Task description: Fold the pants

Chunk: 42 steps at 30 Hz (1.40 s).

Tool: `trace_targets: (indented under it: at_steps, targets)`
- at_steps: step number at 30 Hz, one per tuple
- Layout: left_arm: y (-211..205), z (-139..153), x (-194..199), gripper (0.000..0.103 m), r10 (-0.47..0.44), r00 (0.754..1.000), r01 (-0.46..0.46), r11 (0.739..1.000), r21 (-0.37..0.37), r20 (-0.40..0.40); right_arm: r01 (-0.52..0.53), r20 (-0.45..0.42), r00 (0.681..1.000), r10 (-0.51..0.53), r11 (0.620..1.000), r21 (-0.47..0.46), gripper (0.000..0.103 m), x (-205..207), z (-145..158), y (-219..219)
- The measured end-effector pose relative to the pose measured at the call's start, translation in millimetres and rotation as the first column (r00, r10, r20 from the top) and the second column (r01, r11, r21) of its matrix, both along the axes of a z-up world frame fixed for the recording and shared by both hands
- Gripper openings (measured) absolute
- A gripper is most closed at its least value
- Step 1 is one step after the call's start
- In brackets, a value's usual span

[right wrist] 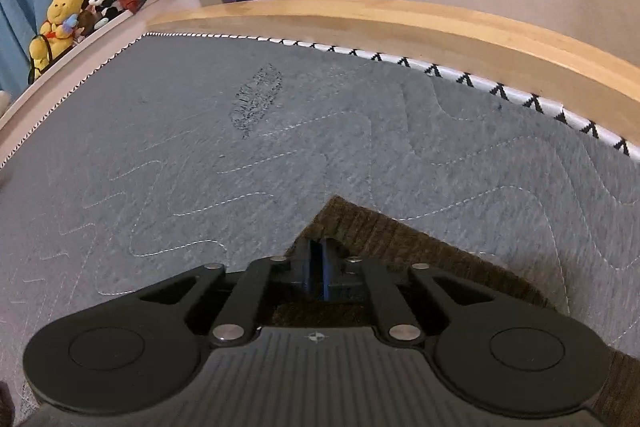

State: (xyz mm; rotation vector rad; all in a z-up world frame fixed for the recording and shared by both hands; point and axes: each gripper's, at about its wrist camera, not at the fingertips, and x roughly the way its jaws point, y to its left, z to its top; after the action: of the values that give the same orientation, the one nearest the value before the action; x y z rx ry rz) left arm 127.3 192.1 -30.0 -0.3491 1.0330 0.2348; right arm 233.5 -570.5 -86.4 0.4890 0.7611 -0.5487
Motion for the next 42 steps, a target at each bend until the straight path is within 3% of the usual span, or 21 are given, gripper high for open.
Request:
trace_targets:
  at_steps: [1, 2, 4, 5, 7, 9, 11, 13, 15, 18, 20, 23, 25, 26, 28, 32, 34, 39, 42]
  targets:
    - [-0.3, 0.1, 0.1, 0.088, 0.0, 1.0, 0.0, 1.0, -0.001, 0.0, -0.001, -0.003, 1.0, 0.001, 1.0, -0.008, 0.021, 1.3, 1.6, 3.4]
    - [-0.6, 0.2, 0.2, 0.088, -0.001, 1.0, 0.001, 1.0, -0.001, 0.0, -0.007, -0.001, 1.0, 0.007, 1.0, -0.009, 0.039, 2.5, 3.6, 7.7]
    - [-0.7, 0.4, 0.3, 0.088, 0.0, 1.0, 0.0, 1.0, -0.002, 0.0, -0.039, -0.003, 0.999, 0.039, 0.999, 0.001, 0.059, 5.8, 4.9, 16.6]
    - [-0.8, 0.7, 0.5, 0.088, 0.0, 1.0, 0.0, 1.0, -0.004, 0.0, -0.062, -0.028, 0.998, 0.062, 0.998, -0.013, 0.061, 9.8, 3.4, 22.7]
    - [-1.2, 0.9, 0.6, 0.088, 0.003, 1.0, -0.003, 1.0, -0.005, 0.001, -0.074, -0.095, 0.993, 0.066, 0.994, -0.081, 0.054, 16.6, -0.4, 33.1]
    - [-1.2, 1.3, 0.6, 0.088, 0.004, 1.0, -0.004, 1.0, -0.006, 0.002, -0.039, -0.126, 0.992, 0.024, 0.992, -0.12, 0.04, 19.3, -1.5, 37.6]
    - [-0.9, 1.4, 0.8, 0.088, 0.002, 1.0, -0.002, 1.0, -0.011, 0.001, -0.027, -0.151, 0.989, 0.002, 0.986, -0.164, 0.02, 23.2, -2.7, 42.1]
    - [-1.4, 1.6, 1.0, 0.088, 0.002, 1.0, -0.002, 1.0, -0.01, 0.001, -0.033, -0.145, 0.989, 0.005, 0.981, -0.19, 0.008, 25.1, -5.3, 44.0]
    - [-1.8, 2.2, 1.2, 0.088, 0.001, 1.0, -0.001, 1.0, -0.011, 0.001, 0.014, -0.079, 0.996, -0.028, 0.985, -0.175, 0.006, 22.1, -2.9, 40.7]
    - [-3.7, 3.1, 1.4, 0.088, -0.004, 1.0, 0.004, 1.0, -0.012, 0.003, 0.055, 0.113, 0.993, -0.036, 0.984, -0.168, 0.005, 15.3, 12.2, 33.8]
    - [-5.5, 3.7, 1.1, 0.088, -0.011, 1.0, 0.011, 1.0, -0.011, 0.005, 0.02, 0.186, 0.982, 0.013, 0.984, -0.178, 0.005, 17.8, 13.0, 34.9]
    - [-7.7, 4.3, 0.5, 0.088, -0.022, 1.0, 0.022, 1.0, -0.012, 0.006, -0.028, 0.077, 0.996, 0.038, 0.992, -0.126, 0.008, 31.2, -9.8, 33.9]
    - [-7.8, 5.9, -0.6, 0.088, -0.025, 1.0, 0.025, 1.0, -0.018, 0.01, -0.026, 0.069, 0.997, 0.034, 0.993, -0.115, 0.011, 23.5, -15.7, 31.7]
    - [-7.7, 7.6, -1.7, 0.088, -0.025, 1.0, 0.025, 0.999, -0.02, 0.014, -0.031, 0.066, 0.997, 0.04, 0.991, -0.132, 0.028, 19.0, -10.6, 30.6]
    - [-6.9, 10.2, -3.7, 0.088, -0.026, 0.999, 0.026, 0.999, -0.022, 0.022, 0.011, 0.095, 0.995, 0.006, 0.985, -0.172, 0.049, 5.3, 4.8, 25.8]
    - [-4.5, 14.3, -9.4, 0.088, -0.026, 0.999, 0.028, 0.999, -0.033, 0.039, 0.124, 0.125, 0.988, -0.09, 0.948, -0.295, 0.051, -35.5, 35.7, 7.4]
    - [-3.1, 15.6, -11.9, 0.088, -0.027, 0.999, 0.029, 0.999, -0.037, 0.045, 0.176, 0.119, 0.982, -0.146, 0.935, -0.309, 0.052, -58.8, 43.2, -7.1]
    - [0.3, 17.0, -16.2, 0.088, -0.024, 0.998, 0.027, 0.999, -0.039, 0.054, 0.254, 0.04, 0.967, -0.251, 0.952, -0.169, 0.055, -118.2, 41.6, -44.4]
    - [2.4, 17.1, -18.6, 0.088, -0.021, 0.998, 0.023, 0.999, -0.042, 0.054, 0.248, -0.022, 0.968, -0.249, 0.968, -0.035, 0.058, -140.3, 28.2, -52.9]
